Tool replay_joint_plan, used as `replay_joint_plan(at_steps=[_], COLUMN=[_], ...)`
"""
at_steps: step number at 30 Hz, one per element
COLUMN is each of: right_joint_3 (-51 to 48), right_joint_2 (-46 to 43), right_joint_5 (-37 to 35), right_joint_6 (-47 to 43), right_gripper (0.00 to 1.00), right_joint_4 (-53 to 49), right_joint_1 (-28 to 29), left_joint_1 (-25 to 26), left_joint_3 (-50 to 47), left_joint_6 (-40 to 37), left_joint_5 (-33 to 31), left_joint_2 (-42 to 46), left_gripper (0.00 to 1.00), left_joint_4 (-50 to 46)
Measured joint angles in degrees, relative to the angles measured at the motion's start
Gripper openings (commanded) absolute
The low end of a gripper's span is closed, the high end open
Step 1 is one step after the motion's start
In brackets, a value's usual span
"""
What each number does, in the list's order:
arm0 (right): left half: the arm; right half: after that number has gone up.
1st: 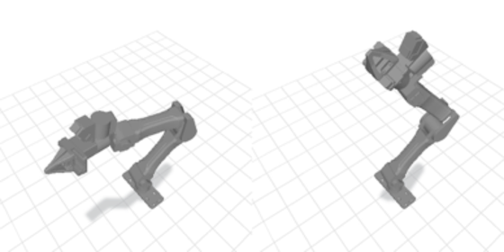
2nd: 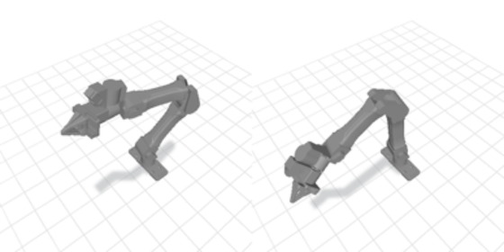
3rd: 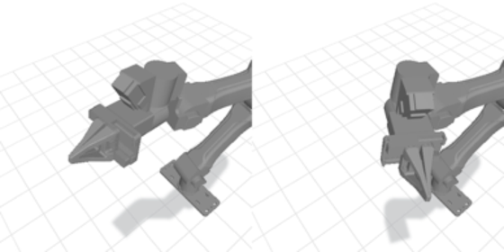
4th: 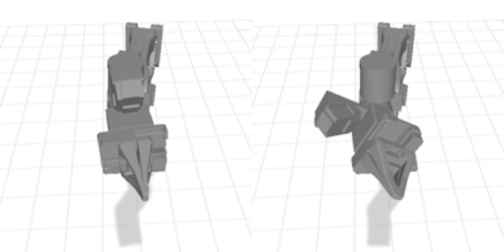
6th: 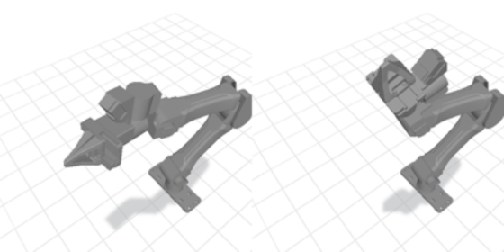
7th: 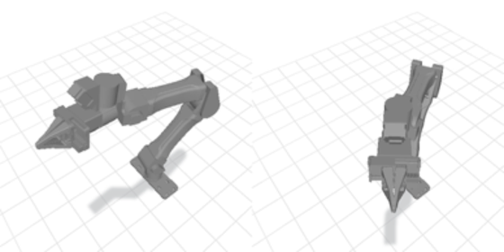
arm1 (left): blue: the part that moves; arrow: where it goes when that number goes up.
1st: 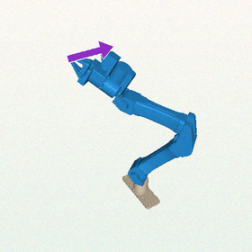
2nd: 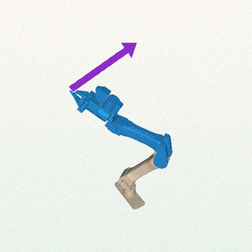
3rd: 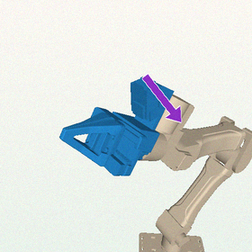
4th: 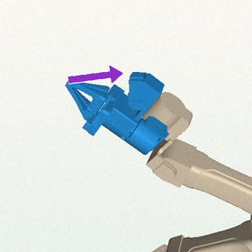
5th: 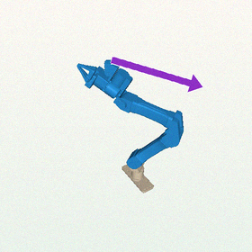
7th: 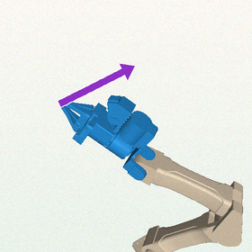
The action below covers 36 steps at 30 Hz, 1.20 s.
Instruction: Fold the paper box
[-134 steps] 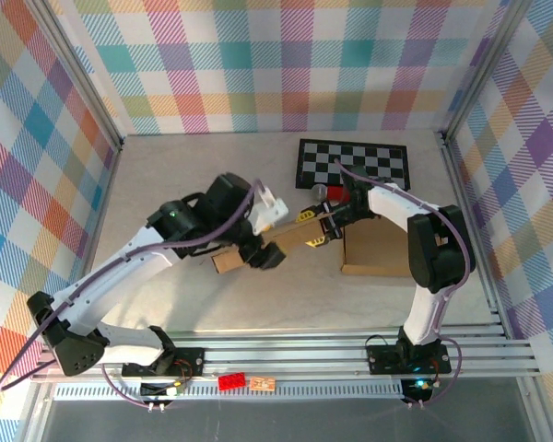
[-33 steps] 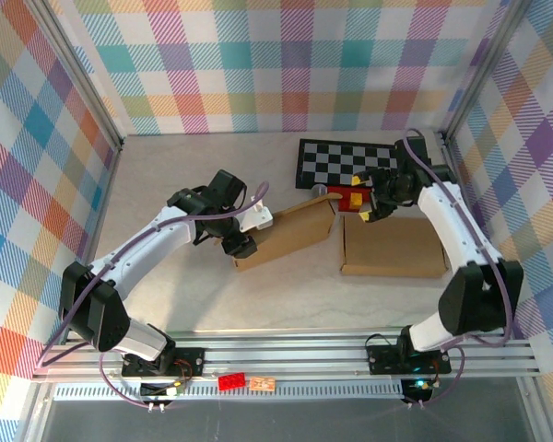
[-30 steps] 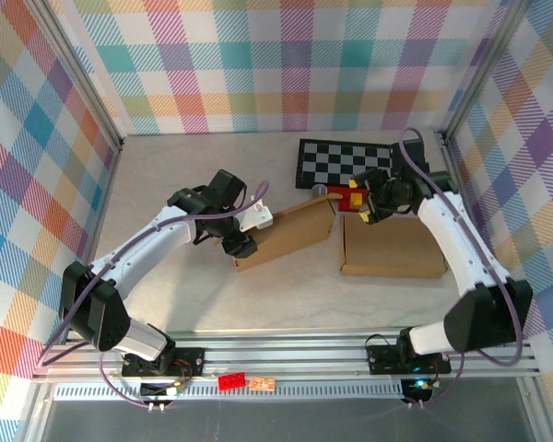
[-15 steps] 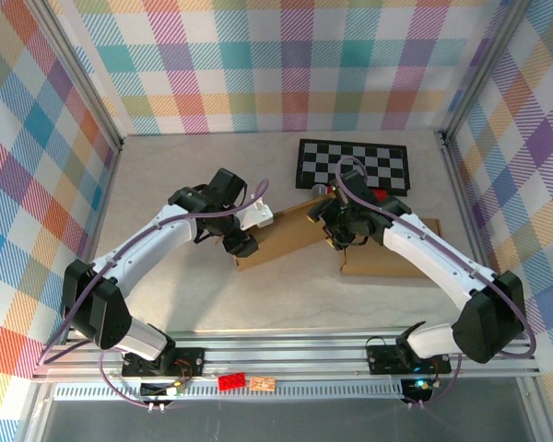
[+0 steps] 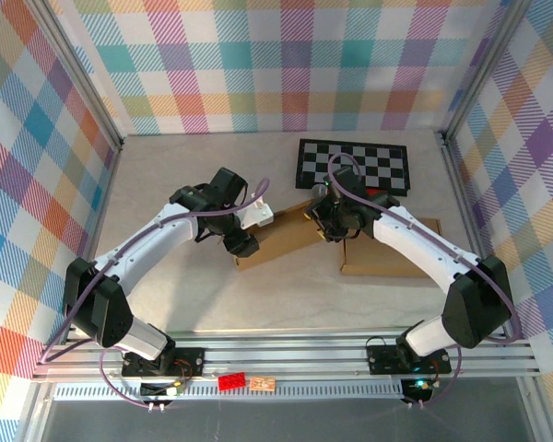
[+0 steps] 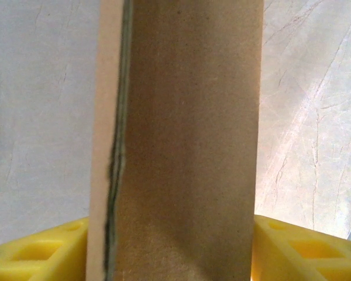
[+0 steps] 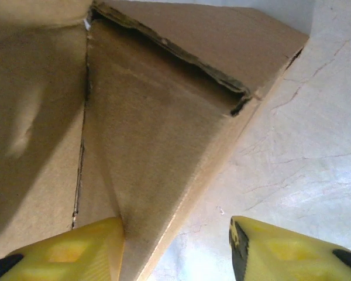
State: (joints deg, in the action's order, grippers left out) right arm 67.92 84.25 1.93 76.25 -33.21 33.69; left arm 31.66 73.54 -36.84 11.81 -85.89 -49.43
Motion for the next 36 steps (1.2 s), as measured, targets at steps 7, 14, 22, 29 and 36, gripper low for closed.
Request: replay_joint_plan(at_steps=[7, 14, 22, 29, 36], right_joint_3=[1.0, 3.7, 7.6, 4.8, 6.1], right_joint_2=[0.6, 1.4, -5.4, -11.7, -1.5], right_joint_5=[0.2, 0.4, 3.0, 15.2, 27.6], right_joint_6=[1.8, -0.5, -35.2, -69.8, -96.1], right_gripper=[0.37, 0.48, 0.53, 0.49, 0.52], right_joint_4=[-0.4, -3.4, -3.7, 3.7, -0.7], right_joint_1=[0.0, -0.1, -10.3, -24.7, -26.0], left_joint_1=[0.2, 0.5, 0.5, 0.5, 0.5], left_joint_3=[0.9, 1.3, 1.3, 1.3, 1.4], left_joint_6=[0.6, 0.0, -0.6, -2.0, -2.6], left_joint_5=[0.3, 0.3, 0.7, 1.0, 1.1], left_joint_2=[-0.9, -1.2, -1.2, -1.2, -1.2], left_gripper=[0.58, 0.46, 0.45, 0.46, 0.46], left_joint_4=[0.0, -0.2, -0.2, -0.4, -0.7])
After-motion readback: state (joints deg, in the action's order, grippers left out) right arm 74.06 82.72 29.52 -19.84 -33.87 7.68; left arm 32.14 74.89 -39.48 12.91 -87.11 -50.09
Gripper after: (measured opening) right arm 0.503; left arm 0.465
